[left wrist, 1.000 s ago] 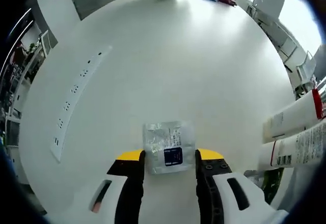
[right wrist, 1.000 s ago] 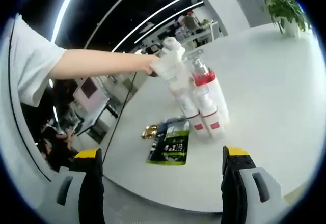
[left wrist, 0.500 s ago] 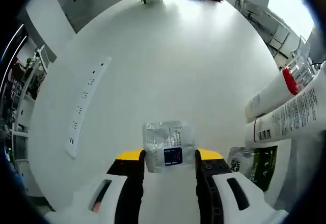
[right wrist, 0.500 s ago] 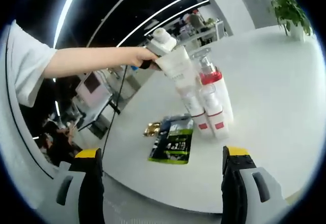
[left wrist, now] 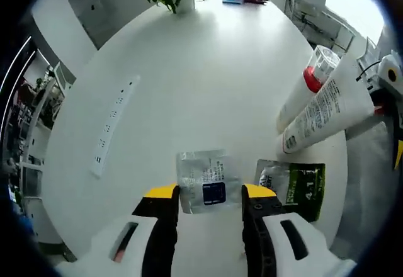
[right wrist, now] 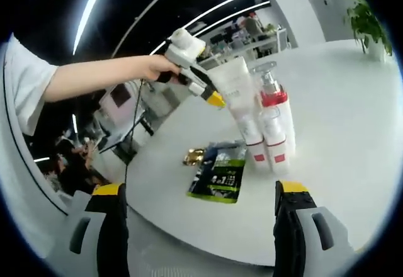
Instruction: Arrange the skincare products in the storage area until every visible bottle or jar stands upright without overlapping.
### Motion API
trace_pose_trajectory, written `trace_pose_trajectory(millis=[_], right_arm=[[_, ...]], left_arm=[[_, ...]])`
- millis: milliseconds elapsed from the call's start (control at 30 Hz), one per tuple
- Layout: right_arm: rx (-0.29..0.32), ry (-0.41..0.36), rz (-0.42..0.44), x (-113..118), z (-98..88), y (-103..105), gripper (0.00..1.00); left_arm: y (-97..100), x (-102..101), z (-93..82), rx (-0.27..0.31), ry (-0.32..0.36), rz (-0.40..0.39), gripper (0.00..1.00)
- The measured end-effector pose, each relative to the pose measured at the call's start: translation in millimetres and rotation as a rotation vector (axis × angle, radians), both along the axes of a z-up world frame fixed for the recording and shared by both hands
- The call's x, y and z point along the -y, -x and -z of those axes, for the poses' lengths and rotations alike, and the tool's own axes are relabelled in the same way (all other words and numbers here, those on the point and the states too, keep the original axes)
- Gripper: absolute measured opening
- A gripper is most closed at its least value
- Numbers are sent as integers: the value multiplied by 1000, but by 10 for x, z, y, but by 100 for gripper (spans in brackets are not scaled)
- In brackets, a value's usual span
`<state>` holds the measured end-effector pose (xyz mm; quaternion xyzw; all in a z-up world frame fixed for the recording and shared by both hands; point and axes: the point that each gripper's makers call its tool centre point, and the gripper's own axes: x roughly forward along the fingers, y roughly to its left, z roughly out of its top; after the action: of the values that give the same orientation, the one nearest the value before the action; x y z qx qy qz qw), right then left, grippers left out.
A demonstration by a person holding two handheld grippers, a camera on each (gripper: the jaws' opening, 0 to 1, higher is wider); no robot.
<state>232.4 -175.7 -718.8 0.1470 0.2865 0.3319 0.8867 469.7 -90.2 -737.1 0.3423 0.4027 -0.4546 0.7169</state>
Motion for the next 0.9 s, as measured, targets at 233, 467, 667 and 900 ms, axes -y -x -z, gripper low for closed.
trace_pose_trajectory(millis=[233,467,667,900], right_arm=[[1,-15,-19,-41,-8,18,96],[22,10,-79,-123,-10,61,94],[38,-53,-110,-192,-87,79,95],[8,-136,-113,-203,-130,97,89]], left_arm=[[332,-199,-78,11,-7,-6,41],[684,-350,-195,22,9,-11,41],[955,-380,-298,38,13,10,41],[1332,-320,-441,45,45,34,41]])
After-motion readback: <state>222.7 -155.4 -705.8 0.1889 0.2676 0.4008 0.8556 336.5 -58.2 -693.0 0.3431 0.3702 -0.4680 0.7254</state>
